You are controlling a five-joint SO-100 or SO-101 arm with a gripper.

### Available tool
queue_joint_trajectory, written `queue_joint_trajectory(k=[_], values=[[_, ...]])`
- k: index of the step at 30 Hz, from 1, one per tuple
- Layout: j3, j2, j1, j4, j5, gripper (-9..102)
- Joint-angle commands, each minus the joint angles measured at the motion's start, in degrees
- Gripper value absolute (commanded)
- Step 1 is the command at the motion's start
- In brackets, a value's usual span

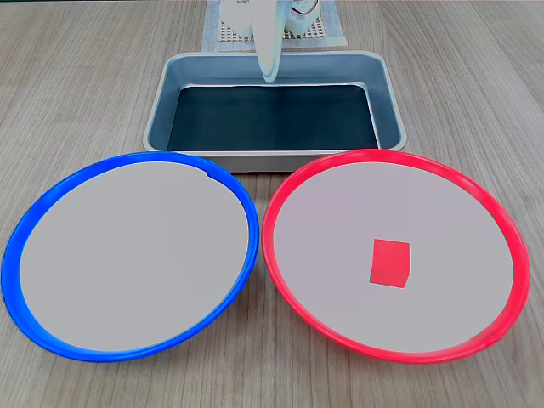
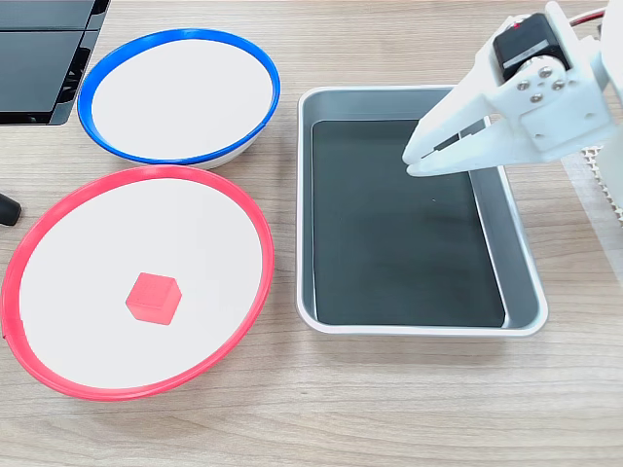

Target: Move a red block from tray to red dish

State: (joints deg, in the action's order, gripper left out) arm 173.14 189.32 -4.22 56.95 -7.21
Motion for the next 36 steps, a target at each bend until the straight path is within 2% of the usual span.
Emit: queue_joint_trajectory(k=[1, 4, 36], values=[[0.09, 1.32, -0.18, 0.18, -0.09, 3], [0.09, 1.32, -0.18, 0.18, 0.0, 0], [0.09, 1.32, -0.09, 0.18, 0.09, 0]])
